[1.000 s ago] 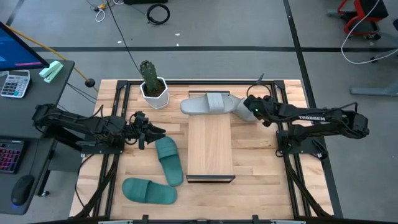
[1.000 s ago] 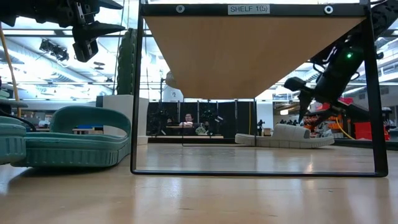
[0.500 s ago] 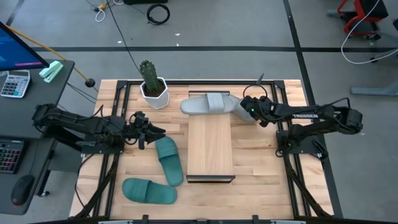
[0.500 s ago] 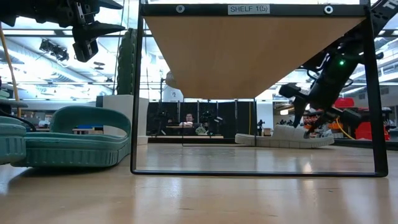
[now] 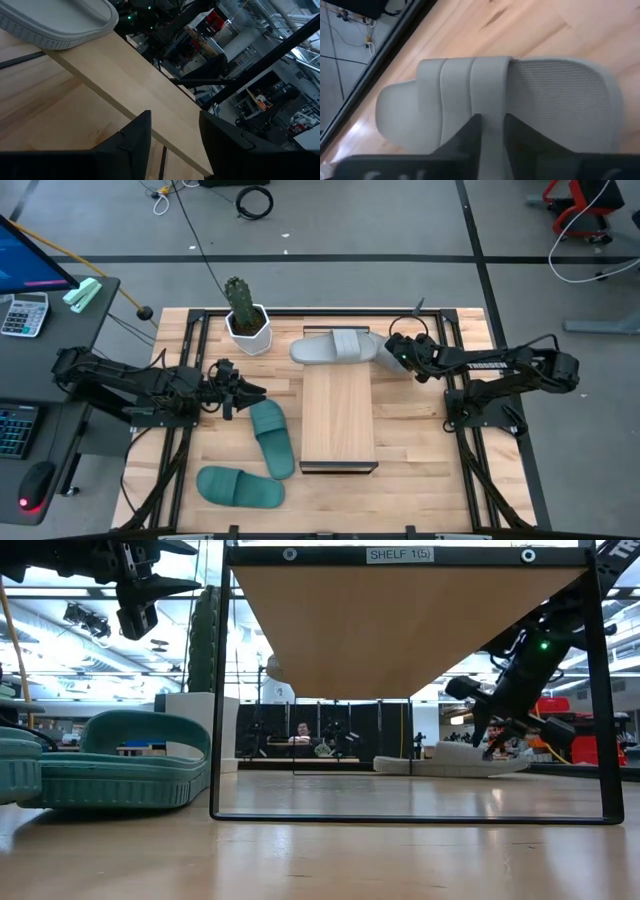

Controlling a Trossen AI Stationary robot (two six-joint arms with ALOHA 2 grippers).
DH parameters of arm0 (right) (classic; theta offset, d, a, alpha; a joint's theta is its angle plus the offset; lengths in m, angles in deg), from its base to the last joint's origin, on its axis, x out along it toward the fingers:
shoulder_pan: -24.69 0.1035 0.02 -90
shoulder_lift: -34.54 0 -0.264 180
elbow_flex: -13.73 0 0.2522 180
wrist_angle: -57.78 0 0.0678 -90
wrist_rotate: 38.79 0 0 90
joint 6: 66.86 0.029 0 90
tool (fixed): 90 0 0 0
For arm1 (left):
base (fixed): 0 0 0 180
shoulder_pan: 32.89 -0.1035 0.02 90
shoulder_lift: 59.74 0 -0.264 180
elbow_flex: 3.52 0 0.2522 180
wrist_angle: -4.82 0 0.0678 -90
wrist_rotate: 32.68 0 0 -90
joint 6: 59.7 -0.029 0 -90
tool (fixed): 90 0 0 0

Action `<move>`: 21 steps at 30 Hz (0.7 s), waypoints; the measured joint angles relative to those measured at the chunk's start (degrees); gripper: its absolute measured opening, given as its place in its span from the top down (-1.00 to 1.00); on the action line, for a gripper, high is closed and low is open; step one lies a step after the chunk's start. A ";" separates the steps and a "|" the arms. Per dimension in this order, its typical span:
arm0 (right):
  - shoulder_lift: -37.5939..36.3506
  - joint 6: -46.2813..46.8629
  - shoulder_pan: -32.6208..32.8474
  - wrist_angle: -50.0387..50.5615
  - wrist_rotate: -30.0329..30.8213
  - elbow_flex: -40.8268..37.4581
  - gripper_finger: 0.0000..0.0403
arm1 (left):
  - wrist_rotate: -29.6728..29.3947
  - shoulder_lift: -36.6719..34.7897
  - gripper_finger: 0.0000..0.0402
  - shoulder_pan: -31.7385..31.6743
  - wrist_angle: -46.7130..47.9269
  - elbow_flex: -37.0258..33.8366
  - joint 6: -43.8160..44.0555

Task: Pick and place slides into the shelf
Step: Put the gray slide on the shelf

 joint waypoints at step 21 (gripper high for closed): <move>-5.40 -3.00 0.13 -2.49 3.96 -0.02 0.99 | 0.00 0.01 0.14 0.00 0.01 0.00 0.20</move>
